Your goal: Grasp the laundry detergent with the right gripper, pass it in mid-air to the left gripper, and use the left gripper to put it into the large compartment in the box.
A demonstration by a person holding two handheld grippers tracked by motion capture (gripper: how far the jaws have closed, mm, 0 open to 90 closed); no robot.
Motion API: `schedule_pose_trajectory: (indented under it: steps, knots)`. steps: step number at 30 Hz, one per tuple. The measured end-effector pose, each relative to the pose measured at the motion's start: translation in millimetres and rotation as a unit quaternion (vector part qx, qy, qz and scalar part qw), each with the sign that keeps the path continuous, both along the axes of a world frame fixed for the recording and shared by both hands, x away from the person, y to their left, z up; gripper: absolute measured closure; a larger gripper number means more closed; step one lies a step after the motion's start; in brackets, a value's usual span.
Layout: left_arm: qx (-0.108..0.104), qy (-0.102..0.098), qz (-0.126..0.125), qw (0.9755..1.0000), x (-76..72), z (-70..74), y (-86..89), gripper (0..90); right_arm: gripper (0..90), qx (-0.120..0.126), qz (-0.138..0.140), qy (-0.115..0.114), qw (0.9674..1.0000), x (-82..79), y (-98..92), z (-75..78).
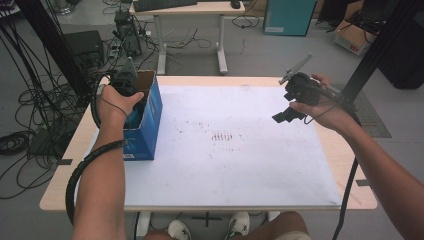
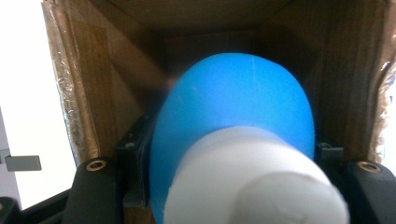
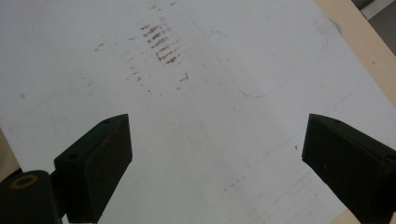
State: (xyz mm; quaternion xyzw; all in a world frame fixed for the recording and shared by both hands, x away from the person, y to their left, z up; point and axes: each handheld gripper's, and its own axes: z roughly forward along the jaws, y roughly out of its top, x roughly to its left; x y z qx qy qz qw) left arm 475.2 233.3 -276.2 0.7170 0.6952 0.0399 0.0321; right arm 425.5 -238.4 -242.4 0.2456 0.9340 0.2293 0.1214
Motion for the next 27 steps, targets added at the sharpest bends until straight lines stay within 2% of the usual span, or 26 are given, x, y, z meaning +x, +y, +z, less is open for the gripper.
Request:
schedule_pose_trajectory:
  steps: [27]
  knots:
    - [-0.001, -0.001, 0.001, 1.0, -0.3, -0.2, -1.0, 35.2, 8.4, 0.001, -0.001, -0.001, 1.0, -0.3, -1.2, 0.5]
